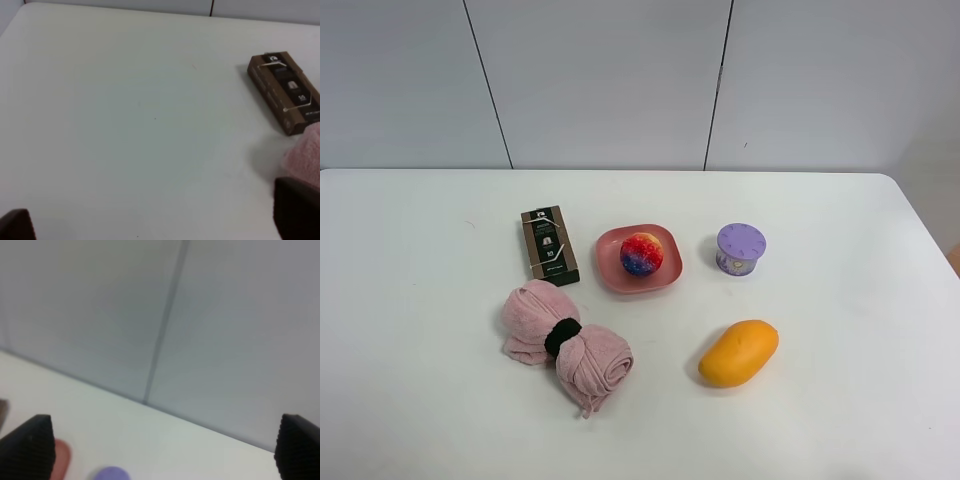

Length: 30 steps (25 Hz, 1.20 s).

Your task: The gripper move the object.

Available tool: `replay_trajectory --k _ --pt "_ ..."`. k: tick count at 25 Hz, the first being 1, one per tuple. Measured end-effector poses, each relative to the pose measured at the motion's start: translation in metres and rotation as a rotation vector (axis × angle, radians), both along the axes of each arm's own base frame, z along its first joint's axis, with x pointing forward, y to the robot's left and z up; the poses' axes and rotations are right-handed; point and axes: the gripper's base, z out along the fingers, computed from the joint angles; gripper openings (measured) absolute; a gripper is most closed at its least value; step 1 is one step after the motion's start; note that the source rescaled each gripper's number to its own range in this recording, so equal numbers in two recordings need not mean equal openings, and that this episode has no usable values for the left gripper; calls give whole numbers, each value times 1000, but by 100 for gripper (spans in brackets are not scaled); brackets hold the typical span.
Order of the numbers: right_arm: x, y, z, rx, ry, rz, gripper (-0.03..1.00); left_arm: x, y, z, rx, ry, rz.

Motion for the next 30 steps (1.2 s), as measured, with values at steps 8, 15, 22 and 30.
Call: replay_trajectory --k 8,15,22,30 --pt "-83 -35 -2 59 -36 -272 84 0 0 0 0 0 0" --pt "-134 -26 -26 122 -98 -275 84 0 0 0 0 0 0" --pt "-138 -29 -116 132 49 -323 84 0 0 0 0 0 0" --pt "-108 -31 -214 148 178 -334 84 0 0 0 0 0 0"
